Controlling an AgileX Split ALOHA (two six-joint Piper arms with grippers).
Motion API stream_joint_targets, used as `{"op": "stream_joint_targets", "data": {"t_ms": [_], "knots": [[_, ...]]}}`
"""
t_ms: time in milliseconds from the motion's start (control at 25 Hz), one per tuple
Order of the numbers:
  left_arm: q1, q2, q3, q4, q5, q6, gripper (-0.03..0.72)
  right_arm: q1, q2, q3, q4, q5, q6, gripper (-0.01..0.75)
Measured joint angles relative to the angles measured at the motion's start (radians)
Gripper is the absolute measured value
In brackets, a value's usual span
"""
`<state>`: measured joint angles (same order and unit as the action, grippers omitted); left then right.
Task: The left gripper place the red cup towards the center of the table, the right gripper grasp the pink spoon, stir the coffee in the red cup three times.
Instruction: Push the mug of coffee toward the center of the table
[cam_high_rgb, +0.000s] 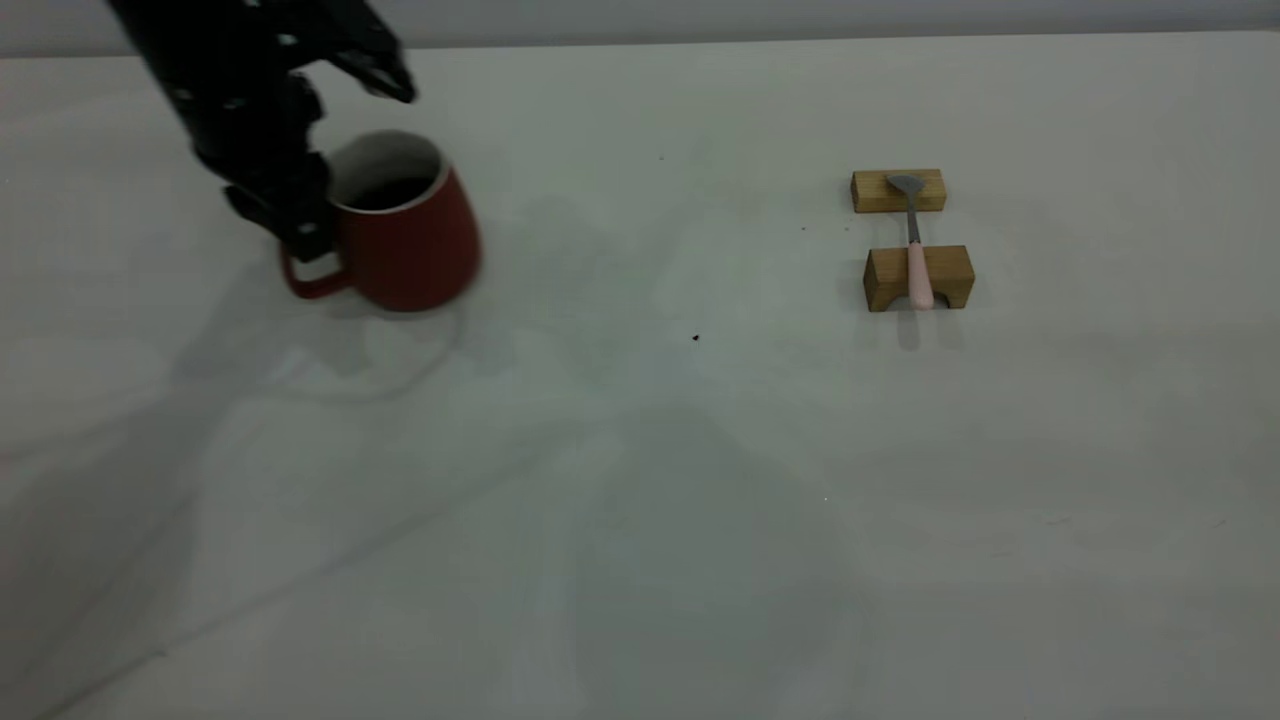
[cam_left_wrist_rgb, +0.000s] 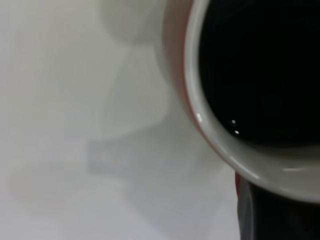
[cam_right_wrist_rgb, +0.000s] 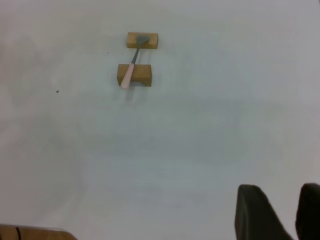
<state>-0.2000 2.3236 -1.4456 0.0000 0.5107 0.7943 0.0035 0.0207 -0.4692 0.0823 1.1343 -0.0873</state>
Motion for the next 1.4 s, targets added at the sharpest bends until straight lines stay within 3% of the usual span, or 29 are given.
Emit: {"op": "stream_joint_targets", "data": {"t_ms": [640,1280,1400], "knots": [[-0.207,0.002,-0.016,0.000,-0.014,-0.044,0.206,0.000,0.000,0.000,0.000,0.000,0.000,0.244],[-0.219,0.022,-0.026,0.000,-0.011,-0.073,0.206,0.000,0.000,0.000,0.000,0.000,0.000,0.244],[-0.219,0.022,-0.031,0.000,-0.008,-0.088,0.239,0.000,0.000,0.000,0.000,0.000,0.000,0.244]]}}
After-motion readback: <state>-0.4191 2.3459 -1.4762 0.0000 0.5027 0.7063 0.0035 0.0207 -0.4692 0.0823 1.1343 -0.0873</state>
